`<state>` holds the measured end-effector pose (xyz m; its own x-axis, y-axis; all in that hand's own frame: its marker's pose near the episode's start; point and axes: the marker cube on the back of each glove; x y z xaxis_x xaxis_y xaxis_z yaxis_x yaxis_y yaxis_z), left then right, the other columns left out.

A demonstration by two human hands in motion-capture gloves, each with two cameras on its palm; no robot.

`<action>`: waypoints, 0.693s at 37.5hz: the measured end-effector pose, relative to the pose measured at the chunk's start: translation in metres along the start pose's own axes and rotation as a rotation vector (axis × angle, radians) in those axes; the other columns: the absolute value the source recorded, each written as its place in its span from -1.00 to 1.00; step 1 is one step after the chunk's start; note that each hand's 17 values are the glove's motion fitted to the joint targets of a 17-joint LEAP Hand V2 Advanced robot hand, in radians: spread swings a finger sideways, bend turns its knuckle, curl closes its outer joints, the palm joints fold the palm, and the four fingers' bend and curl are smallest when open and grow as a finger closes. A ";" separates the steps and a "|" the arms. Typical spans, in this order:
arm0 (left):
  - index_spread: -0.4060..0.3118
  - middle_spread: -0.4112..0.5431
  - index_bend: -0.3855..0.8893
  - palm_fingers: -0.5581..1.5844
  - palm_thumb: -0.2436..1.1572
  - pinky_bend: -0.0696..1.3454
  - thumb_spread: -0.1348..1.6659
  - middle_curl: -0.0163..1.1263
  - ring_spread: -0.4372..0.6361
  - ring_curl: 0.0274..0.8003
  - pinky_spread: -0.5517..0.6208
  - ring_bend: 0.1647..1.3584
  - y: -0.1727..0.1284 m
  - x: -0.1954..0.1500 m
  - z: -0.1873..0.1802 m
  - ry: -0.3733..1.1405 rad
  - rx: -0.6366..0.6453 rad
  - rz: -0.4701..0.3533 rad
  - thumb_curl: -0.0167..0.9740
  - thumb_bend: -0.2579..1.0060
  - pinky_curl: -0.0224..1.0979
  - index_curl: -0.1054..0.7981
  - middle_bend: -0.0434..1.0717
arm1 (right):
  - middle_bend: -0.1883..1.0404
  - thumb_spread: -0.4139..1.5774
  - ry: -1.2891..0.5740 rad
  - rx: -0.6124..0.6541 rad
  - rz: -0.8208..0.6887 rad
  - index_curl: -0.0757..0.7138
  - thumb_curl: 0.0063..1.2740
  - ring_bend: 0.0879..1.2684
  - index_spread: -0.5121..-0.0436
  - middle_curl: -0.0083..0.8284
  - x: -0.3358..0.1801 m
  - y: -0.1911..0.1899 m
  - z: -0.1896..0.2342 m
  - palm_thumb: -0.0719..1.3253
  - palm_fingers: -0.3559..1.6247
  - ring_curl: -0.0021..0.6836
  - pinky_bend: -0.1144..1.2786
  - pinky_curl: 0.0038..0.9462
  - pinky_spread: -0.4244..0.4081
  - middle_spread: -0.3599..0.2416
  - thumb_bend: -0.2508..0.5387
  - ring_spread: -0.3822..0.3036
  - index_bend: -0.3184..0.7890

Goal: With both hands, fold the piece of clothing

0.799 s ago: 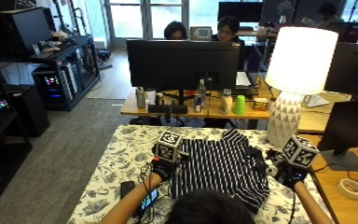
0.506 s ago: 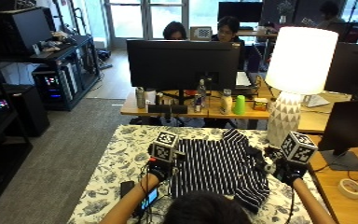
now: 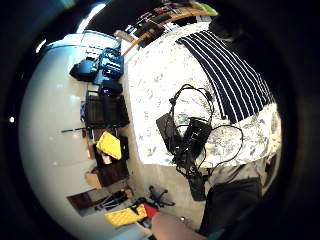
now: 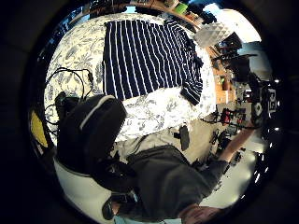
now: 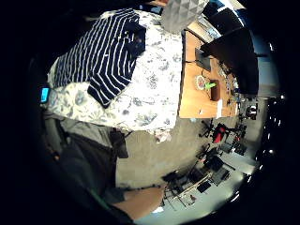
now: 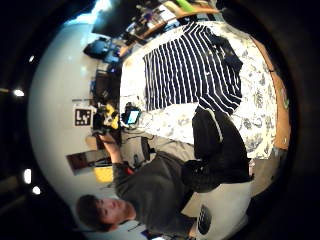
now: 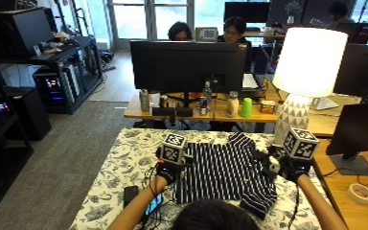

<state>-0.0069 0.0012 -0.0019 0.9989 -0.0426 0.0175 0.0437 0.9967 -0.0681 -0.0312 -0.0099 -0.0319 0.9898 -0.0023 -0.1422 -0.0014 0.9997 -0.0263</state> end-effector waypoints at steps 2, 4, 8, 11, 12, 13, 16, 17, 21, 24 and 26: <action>0.13 0.32 -0.18 -0.34 -0.29 -0.08 0.42 -0.68 0.10 -0.30 0.34 -0.01 -0.001 0.005 0.002 0.004 -0.024 0.018 -0.66 -0.56 -0.42 -0.37 -0.63 | -0.33 0.61 0.004 -0.011 -0.003 -0.27 -0.63 -0.47 -0.16 -0.31 0.002 0.000 0.003 0.00 -0.24 -0.28 -0.17 -0.40 0.58 0.25 0.22 0.45 -0.18; 0.13 0.32 -0.18 -0.35 -0.29 -0.07 0.41 -0.67 0.10 -0.30 0.35 0.00 0.004 0.013 0.002 0.016 -0.045 0.044 -0.64 -0.58 -0.41 -0.36 -0.62 | -0.34 0.61 0.011 -0.024 -0.004 -0.26 -0.63 -0.48 -0.19 -0.29 0.005 -0.002 0.008 0.00 -0.25 -0.27 -0.17 -0.39 0.58 0.25 0.19 0.45 -0.18; 0.13 0.32 -0.18 -0.35 -0.27 -0.07 0.41 -0.65 0.11 -0.29 0.35 0.01 0.001 0.025 0.013 0.025 -0.085 0.081 -0.62 -0.60 -0.40 -0.34 -0.62 | -0.35 0.62 0.018 -0.042 -0.007 -0.24 -0.61 -0.48 -0.20 -0.26 0.008 -0.005 0.015 0.02 -0.25 -0.25 -0.17 -0.38 0.59 0.24 0.14 0.45 -0.18; 0.16 0.33 -0.21 -0.37 -0.28 -0.04 0.39 -0.63 0.12 -0.28 0.35 0.00 -0.017 0.035 0.040 0.031 -0.140 0.107 -0.60 -0.62 -0.38 -0.34 -0.62 | -0.35 0.62 0.022 -0.057 -0.015 -0.23 -0.59 -0.49 -0.22 -0.25 0.011 -0.009 0.022 0.03 -0.25 -0.23 -0.17 -0.37 0.59 0.24 0.10 0.45 -0.18; 0.16 0.33 -0.23 -0.38 -0.29 -0.03 0.37 -0.63 0.12 -0.28 0.35 0.01 -0.022 0.040 0.050 0.036 -0.163 0.122 -0.60 -0.63 -0.38 -0.35 -0.61 | -0.35 0.62 0.024 -0.065 -0.015 -0.23 -0.59 -0.49 -0.23 -0.24 0.012 -0.011 0.024 0.04 -0.25 -0.23 -0.18 -0.36 0.59 0.24 0.08 0.45 -0.18; 0.17 0.34 -0.25 -0.39 -0.31 0.00 0.35 -0.62 0.13 -0.28 0.35 0.01 -0.027 0.044 0.060 0.039 -0.186 0.138 -0.60 -0.64 -0.37 -0.36 -0.62 | -0.36 0.62 0.028 -0.072 -0.015 -0.22 -0.59 -0.49 -0.23 -0.23 0.013 -0.012 0.026 0.04 -0.25 -0.22 -0.18 -0.36 0.59 0.24 0.07 0.45 -0.18; 0.18 0.35 -0.31 -0.42 -0.33 0.07 0.32 -0.61 0.15 -0.27 0.36 0.03 -0.041 0.057 0.091 0.020 -0.261 0.171 -0.58 -0.65 -0.34 -0.40 -0.61 | -0.36 0.63 0.043 -0.091 -0.008 -0.22 -0.58 -0.49 -0.25 -0.22 0.014 -0.014 0.031 0.05 -0.26 -0.21 -0.18 -0.35 0.59 0.24 0.03 0.45 -0.19; 0.18 0.37 -0.35 -0.44 -0.34 0.10 0.30 -0.60 0.15 -0.26 0.36 0.04 -0.045 0.060 0.102 0.007 -0.288 0.175 -0.57 -0.65 -0.32 -0.42 -0.61 | -0.37 0.62 0.050 -0.096 -0.003 -0.22 -0.58 -0.49 -0.25 -0.22 0.015 -0.014 0.032 0.05 -0.26 -0.20 -0.17 -0.35 0.59 0.24 0.01 0.45 -0.19; 0.12 0.39 -0.38 -0.51 -0.36 0.27 0.25 -0.60 0.20 -0.25 0.37 0.07 -0.033 0.069 0.126 -0.036 -0.448 0.108 -0.55 -0.65 -0.27 -0.51 -0.64 | -0.37 0.62 0.065 -0.110 0.011 -0.21 -0.56 -0.49 -0.25 -0.20 0.019 -0.014 0.037 0.07 -0.26 -0.19 -0.17 -0.33 0.59 0.24 -0.04 0.45 -0.20; 0.11 0.40 -0.36 -0.52 -0.36 0.35 0.22 -0.60 0.23 -0.25 0.38 0.09 0.001 0.070 0.117 -0.045 -0.604 0.020 -0.54 -0.64 -0.26 -0.54 -0.64 | -0.38 0.62 0.071 -0.121 0.016 -0.21 -0.55 -0.48 -0.25 -0.18 0.022 -0.015 0.041 0.08 -0.26 -0.17 -0.17 -0.33 0.59 0.24 -0.07 0.45 -0.20; 0.09 0.41 -0.34 -0.52 -0.37 0.39 0.21 -0.60 0.24 -0.26 0.37 0.10 0.008 0.071 0.118 -0.045 -0.653 -0.004 -0.53 -0.64 -0.24 -0.56 -0.64 | -0.38 0.62 0.075 -0.125 0.019 -0.20 -0.55 -0.47 -0.25 -0.18 0.024 -0.015 0.044 0.09 -0.26 -0.16 -0.18 -0.32 0.59 0.24 -0.10 0.44 -0.19</action>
<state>0.0624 0.0146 0.1162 0.9978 -0.0290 0.0592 0.0609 0.7489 -0.6599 -0.0009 -0.0238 0.0083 0.9761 0.0099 -0.2172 -0.0425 0.9884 -0.1457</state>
